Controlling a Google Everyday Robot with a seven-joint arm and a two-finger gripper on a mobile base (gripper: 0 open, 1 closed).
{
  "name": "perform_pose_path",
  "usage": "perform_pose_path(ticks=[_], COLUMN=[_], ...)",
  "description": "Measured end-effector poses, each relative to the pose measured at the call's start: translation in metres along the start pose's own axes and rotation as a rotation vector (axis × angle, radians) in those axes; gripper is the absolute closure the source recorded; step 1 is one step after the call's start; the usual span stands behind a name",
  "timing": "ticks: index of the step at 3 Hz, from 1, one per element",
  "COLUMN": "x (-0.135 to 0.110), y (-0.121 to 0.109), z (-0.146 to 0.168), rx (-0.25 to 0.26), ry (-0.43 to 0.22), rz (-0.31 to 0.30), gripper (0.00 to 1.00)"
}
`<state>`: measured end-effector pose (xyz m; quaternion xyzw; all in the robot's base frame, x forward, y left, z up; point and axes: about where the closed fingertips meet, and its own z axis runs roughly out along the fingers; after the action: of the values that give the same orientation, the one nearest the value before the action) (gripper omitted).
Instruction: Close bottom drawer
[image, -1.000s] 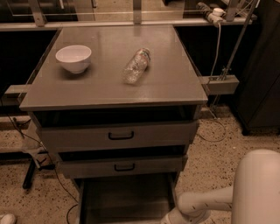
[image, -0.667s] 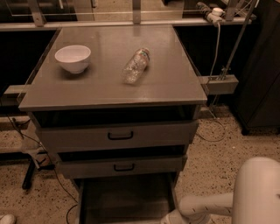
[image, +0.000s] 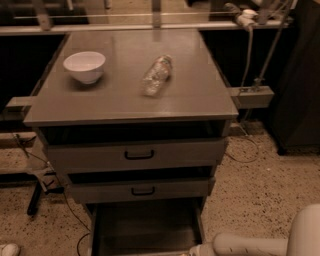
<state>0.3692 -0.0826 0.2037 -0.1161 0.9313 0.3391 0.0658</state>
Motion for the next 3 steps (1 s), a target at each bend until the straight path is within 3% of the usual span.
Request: perform_pose_path(ticks=[1,3], x=[-0.004,-0.037], y=[-0.001,-0.025], z=[0.0,0.031], rx=[0.004,0.018], ry=[-0.018,-0.088], rz=[0.005,0.022], gripper=[1.0,1.0])
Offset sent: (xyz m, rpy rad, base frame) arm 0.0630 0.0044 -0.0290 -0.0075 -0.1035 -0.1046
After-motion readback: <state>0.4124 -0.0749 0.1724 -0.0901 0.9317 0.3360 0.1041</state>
